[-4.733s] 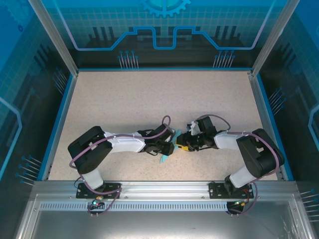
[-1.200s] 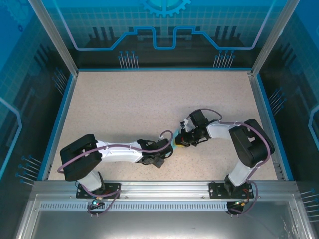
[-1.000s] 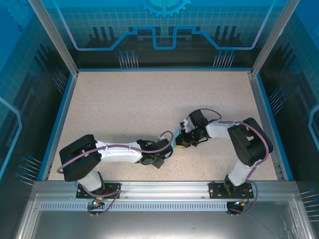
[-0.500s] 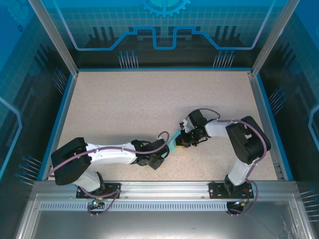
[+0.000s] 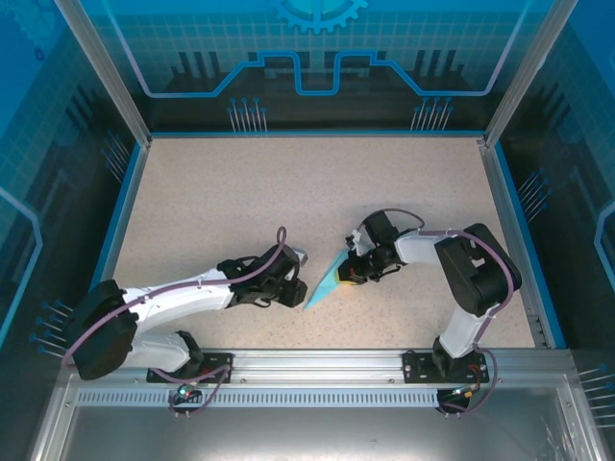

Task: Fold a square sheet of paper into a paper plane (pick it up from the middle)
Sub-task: Fold the wing for the fifth time at the center of the table.

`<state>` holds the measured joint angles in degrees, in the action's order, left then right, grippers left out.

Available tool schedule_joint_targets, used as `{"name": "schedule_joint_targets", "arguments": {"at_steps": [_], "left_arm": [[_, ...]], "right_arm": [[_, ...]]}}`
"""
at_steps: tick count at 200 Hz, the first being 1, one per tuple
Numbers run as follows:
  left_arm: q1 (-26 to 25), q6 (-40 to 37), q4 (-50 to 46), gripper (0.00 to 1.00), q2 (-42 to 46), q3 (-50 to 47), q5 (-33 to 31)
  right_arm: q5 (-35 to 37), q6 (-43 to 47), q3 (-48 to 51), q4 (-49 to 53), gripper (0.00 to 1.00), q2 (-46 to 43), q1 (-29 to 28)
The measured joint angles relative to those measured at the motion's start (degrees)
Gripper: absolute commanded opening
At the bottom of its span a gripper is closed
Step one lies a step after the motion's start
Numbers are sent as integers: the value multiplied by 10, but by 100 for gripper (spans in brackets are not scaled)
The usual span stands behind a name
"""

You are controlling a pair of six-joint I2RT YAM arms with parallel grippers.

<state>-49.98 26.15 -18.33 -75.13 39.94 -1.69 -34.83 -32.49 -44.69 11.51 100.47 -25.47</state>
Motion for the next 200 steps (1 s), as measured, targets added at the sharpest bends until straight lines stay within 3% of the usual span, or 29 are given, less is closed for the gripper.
{"name": "schedule_joint_targets", "arguments": {"at_steps": [31, 83, 200], "left_arm": [[0, 19, 47, 16, -42, 0, 35], [0, 24, 89, 10, -108, 2, 68], [-1, 17, 96, 10, -136, 9, 79]], "right_arm": [[0, 0, 0, 0, 0, 0, 0], [0, 0, 0, 0, 0, 0, 0], [0, 2, 0, 0, 0, 0, 0]]}}
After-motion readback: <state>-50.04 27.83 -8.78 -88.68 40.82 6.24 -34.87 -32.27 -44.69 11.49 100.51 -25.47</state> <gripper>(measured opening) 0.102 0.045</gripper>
